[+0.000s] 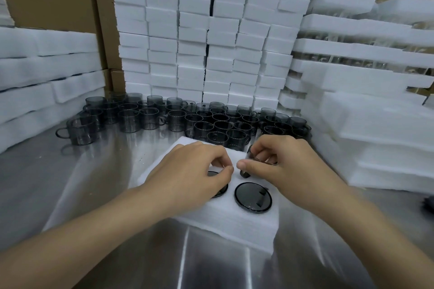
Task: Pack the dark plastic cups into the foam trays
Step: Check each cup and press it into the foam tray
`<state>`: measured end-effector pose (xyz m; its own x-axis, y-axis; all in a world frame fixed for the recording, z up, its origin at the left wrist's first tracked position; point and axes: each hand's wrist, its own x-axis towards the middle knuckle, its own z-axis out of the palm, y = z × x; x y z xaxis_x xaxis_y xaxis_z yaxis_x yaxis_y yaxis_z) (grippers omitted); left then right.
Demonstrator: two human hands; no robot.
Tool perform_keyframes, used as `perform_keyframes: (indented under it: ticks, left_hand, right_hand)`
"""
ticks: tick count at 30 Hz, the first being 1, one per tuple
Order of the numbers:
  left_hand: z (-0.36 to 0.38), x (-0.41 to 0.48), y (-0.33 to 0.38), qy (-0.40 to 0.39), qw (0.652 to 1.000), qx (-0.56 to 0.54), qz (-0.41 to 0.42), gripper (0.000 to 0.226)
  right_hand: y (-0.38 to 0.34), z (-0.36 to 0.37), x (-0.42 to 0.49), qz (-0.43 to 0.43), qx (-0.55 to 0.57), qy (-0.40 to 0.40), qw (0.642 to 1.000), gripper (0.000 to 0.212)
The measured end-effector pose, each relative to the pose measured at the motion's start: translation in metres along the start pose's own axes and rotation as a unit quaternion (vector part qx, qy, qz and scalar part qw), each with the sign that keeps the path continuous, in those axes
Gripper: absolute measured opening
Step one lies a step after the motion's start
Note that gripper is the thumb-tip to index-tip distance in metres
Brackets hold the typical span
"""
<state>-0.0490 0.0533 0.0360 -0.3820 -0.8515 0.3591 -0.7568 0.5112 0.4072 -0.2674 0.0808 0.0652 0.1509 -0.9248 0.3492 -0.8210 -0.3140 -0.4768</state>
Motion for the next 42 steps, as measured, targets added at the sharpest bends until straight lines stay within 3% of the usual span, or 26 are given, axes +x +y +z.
perform_keyframes:
  ticks: [6,11,17,21,24,27,35,38,40,42]
  left_hand:
    - [0.000,0.000,0.000,-0.010,1.000,0.019,0.001,0.028]
    - [0.001,-0.003,0.001,0.013,0.999,0.025,0.023,0.021]
    - [0.003,-0.002,-0.001,0.016,0.999,0.028,0.025,0.021]
    - [0.003,-0.002,-0.001,0.014,0.999,0.033,0.024,0.025]
    - [0.003,-0.003,-0.001,0.017,0.999,0.036,0.025,0.023]
    - [0.002,-0.002,-0.001,0.012,0.999,0.038,0.027,0.022]
    - [0.001,-0.004,0.000,0.013,0.999,0.039,0.030,0.023]
    - [0.000,-0.004,0.002,0.018,0.999,0.033,0.039,0.023]
    - [-0.001,-0.005,0.003,0.020,0.998,0.030,0.053,0.025]
    - [-0.003,-0.004,0.005,0.012,0.997,0.031,0.063,0.017]
  right_hand:
    - [-0.009,0.012,-0.005,-0.038,-0.135,-0.006,0.990,0.040]
    - [0.001,0.004,0.001,0.000,-0.031,-0.046,0.998,0.027]
    - [-0.001,0.018,0.004,0.012,-0.079,-0.032,0.996,0.027]
    - [0.000,0.016,-0.002,-0.040,-0.154,0.037,0.987,0.029]
    - [0.001,0.015,-0.001,-0.031,-0.078,0.034,0.996,0.026]
    - [0.003,0.013,0.001,-0.058,-0.108,0.079,0.989,0.028]
    - [0.002,0.005,0.002,-0.032,-0.067,0.021,0.997,0.030]
    - [0.002,0.007,-0.003,-0.095,-0.131,0.061,0.985,0.018]
    - [-0.002,0.010,-0.003,-0.129,-0.118,0.065,0.982,0.043]
    - [-0.007,0.016,-0.004,-0.114,-0.066,-0.034,0.991,0.064]
